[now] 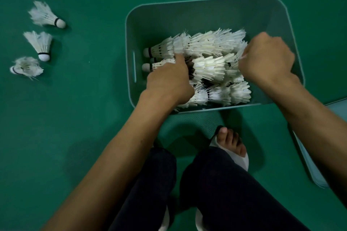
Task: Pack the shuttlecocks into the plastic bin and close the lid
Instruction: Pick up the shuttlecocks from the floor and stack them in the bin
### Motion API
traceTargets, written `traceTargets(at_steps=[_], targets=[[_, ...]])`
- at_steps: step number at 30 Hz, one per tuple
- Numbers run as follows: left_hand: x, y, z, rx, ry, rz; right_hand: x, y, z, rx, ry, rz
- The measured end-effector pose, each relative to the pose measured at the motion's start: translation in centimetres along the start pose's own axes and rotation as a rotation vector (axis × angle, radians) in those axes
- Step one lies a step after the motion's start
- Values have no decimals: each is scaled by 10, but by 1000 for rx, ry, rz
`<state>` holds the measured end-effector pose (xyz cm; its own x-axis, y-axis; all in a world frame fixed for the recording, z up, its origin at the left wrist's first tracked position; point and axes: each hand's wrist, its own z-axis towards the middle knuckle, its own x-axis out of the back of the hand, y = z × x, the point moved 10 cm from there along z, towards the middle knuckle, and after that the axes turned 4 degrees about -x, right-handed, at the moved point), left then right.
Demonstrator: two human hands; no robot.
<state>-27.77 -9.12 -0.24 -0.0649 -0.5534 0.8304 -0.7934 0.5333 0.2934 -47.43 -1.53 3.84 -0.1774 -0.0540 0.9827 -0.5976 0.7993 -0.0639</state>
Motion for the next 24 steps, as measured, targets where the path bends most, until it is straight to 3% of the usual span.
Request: traceTargets(at_steps=[11,13,17,24], targets=[[-1,-7,10,11,18,-56,-51,20,14,-229,-455,463],[-1,-7,10,6,29,-66,-49,25,10,-256,-453,472],[-1,-12,7,2,42,-73,-42,22,10,-182,-303,241],[-2,-10,11,-2,46,-81,-57,19,18,-266,-426,458]])
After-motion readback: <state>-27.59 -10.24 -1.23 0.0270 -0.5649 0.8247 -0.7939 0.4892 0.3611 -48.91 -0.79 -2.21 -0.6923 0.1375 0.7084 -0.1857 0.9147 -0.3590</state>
